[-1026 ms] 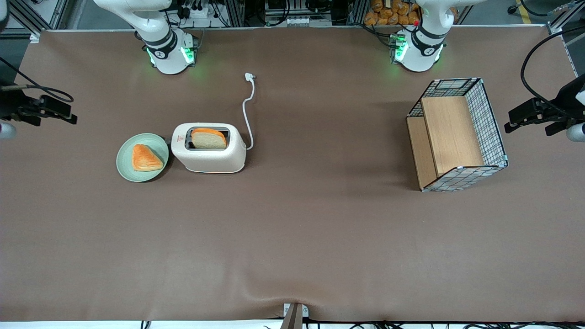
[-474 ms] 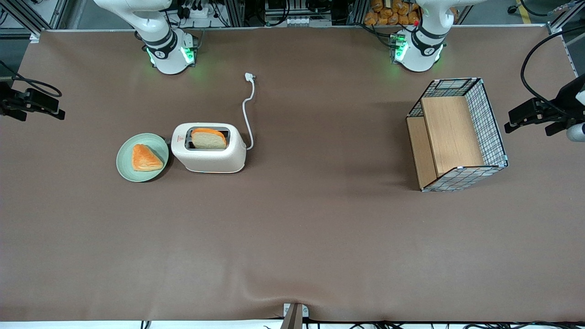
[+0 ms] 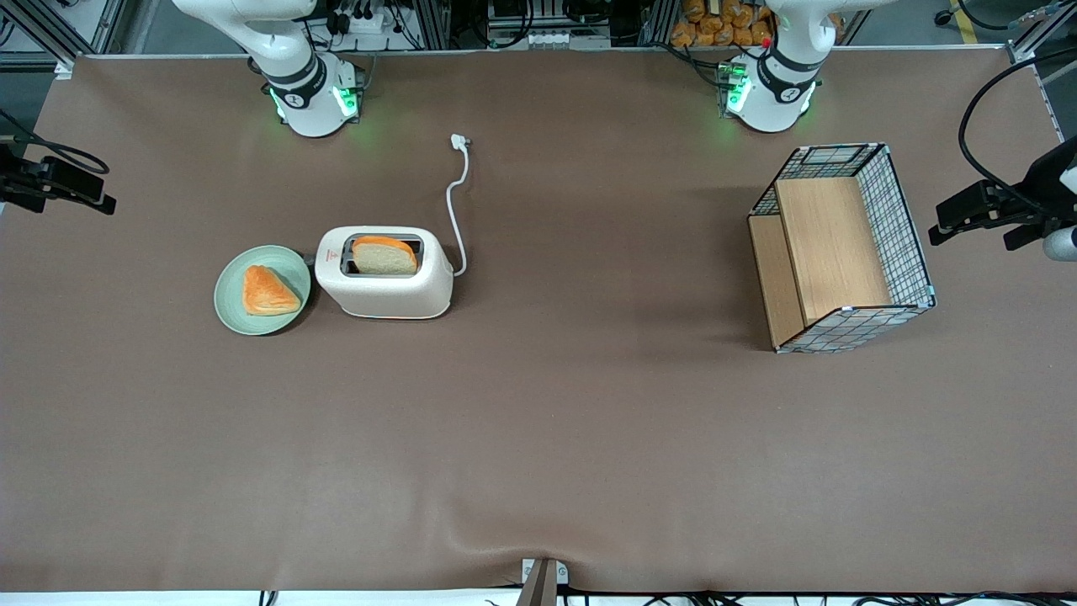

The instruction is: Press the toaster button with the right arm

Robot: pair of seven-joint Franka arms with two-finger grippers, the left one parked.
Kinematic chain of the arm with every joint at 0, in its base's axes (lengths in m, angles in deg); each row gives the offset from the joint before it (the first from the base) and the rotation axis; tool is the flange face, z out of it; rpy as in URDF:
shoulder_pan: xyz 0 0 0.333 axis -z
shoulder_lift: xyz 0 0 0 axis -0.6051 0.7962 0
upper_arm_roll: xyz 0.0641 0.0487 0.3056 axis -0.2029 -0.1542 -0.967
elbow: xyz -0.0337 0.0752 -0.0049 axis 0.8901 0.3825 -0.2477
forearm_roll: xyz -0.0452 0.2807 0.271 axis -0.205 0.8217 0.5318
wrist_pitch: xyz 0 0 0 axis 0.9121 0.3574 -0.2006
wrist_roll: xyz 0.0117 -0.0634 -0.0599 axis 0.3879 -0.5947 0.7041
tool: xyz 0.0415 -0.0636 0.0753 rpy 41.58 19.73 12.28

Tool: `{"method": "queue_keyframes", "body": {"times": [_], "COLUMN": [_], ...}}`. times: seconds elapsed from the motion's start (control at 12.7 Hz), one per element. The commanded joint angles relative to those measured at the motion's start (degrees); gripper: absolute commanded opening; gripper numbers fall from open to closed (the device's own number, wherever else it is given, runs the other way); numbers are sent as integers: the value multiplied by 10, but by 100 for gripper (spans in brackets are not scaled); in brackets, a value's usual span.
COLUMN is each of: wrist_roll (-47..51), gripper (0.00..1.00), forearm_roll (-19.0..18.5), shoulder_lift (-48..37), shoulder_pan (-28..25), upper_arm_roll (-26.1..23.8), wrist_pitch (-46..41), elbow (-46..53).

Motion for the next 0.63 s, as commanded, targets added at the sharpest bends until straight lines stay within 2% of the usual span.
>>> {"method": "queue_keyframes", "body": {"times": [0.0, 0.55], "wrist_roll": [15, 16], "gripper": [100, 100], "forearm_roll": [-11, -11], "shoulder_lift": [1, 1], "shoulder_pan": [-2, -9], "upper_arm_roll": [-2, -2], "wrist_pitch": [-10, -11], "elbow": [12, 11]}}
